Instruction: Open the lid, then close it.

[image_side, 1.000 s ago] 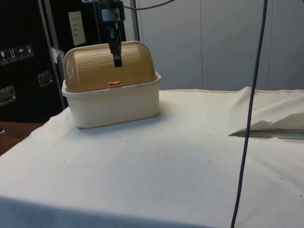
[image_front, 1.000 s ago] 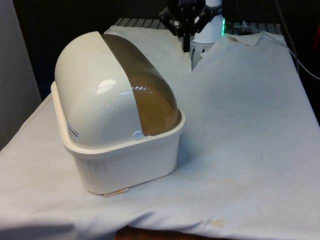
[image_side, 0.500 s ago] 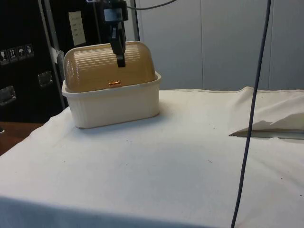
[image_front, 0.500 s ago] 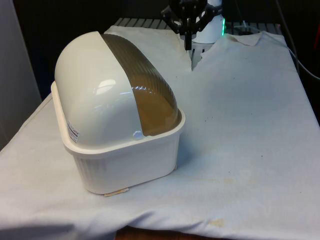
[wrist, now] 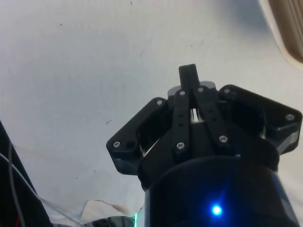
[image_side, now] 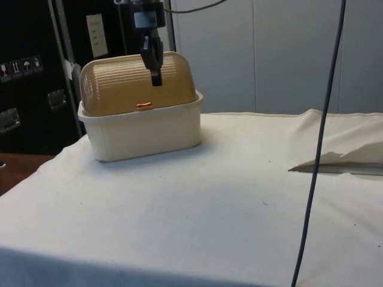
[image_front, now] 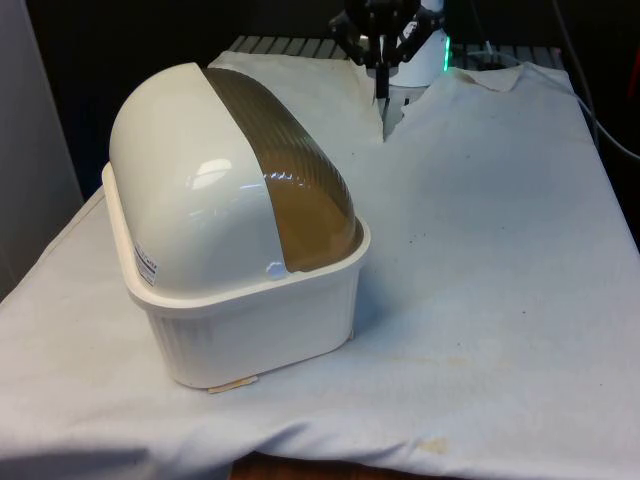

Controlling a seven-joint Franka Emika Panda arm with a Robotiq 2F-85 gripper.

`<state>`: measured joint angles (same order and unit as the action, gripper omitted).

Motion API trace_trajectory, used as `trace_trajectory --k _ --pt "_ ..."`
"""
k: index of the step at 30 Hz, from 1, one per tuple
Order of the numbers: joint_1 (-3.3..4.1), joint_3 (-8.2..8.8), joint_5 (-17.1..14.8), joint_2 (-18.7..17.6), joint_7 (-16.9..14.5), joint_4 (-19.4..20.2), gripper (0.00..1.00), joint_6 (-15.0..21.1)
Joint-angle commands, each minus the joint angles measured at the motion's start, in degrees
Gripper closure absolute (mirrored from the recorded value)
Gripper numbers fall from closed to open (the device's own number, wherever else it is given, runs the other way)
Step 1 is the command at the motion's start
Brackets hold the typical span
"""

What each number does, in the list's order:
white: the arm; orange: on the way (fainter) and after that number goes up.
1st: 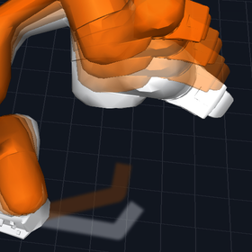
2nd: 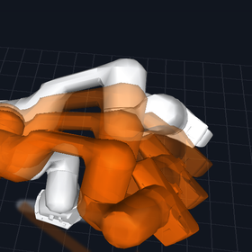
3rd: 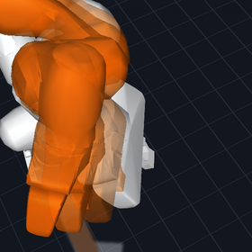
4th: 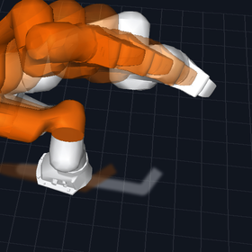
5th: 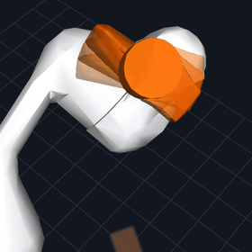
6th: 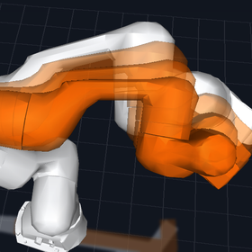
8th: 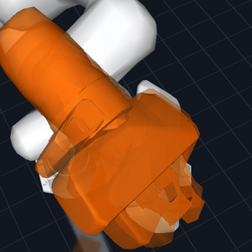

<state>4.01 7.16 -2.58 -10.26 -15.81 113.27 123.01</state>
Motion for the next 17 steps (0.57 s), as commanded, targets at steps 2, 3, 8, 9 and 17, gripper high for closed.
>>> trace_trajectory --k 2,3,8,9,17 --pt "0.11 0.0 0.1 0.6 1.0 0.8 1.0 0.7" --pt "0.17 -0.06 0.1 0.7 1.4 0.9 1.0 0.7" --pt "0.06 -0.17 0.0 0.7 2.3 0.9 1.0 0.1" --pt "0.17 -0.23 0.1 1.3 3.2 1.7 1.0 1.0" --pt "0.0 -0.23 0.0 1.3 4.1 1.6 1.0 0.2"
